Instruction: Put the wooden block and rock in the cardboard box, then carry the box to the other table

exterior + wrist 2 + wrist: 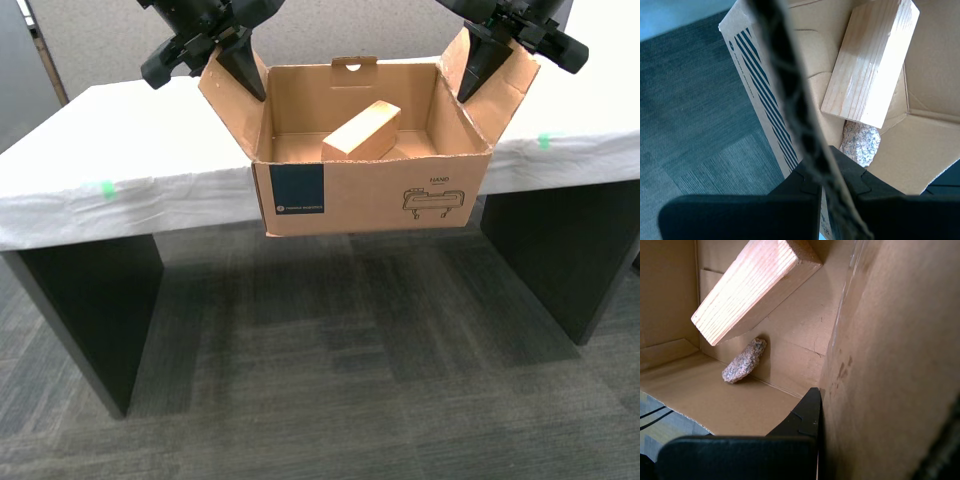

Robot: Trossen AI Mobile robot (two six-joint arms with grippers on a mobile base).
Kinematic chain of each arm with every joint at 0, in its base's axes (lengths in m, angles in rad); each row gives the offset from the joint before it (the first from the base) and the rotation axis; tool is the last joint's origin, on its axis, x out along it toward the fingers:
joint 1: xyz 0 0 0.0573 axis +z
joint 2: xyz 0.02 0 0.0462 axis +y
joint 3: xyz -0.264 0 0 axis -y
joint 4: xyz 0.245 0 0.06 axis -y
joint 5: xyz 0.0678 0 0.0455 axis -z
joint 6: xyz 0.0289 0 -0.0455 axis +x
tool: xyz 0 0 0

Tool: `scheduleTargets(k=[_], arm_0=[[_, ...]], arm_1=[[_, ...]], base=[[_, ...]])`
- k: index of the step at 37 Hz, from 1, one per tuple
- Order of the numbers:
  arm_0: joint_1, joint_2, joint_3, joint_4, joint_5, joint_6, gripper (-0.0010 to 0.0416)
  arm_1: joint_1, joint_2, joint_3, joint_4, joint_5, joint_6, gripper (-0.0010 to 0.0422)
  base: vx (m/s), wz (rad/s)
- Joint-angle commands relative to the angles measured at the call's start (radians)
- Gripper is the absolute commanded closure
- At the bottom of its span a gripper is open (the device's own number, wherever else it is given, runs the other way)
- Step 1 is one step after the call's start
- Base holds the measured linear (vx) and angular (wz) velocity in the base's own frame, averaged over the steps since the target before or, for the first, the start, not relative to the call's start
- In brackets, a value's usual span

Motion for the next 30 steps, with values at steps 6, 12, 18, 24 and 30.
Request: scheduleTargets(k=[6, 12, 18, 24, 30], arm_0=[[0.002, -0.001, 0.001, 0.001, -0.016, -0.005, 0.0406], [0.003, -0.001, 0.001, 0.0, -0.016, -0.005, 0.0406], [0.003, -0.001, 0.001, 0.002, -0.016, -0.006, 0.0406], [0.003, -0.001, 0.001, 0.01, -0.016, -0.01, 0.0406], [0.003, -0.001, 0.001, 0.014, -0.016, -0.01, 0.0406]], arm_1=[[-0.002, -0.002, 0.002, 0.006, 0.024, 0.011, 0.0413], [-0.003, -0.002, 0.002, 0.007, 0.024, 0.003, 0.0413], [-0.003, -0.002, 0.002, 0.007, 0.024, -0.017, 0.0413], [-0.003, -0.002, 0.002, 0.011, 0.023, -0.035, 0.0413], [-0.004, -0.002, 0.002, 0.007, 0.023, -0.05, 0.0413]], base=[[0.175, -0.033], [0.202, -0.022], [0.214, -0.014], [0.216, 0.007], [0.211, 0.026]])
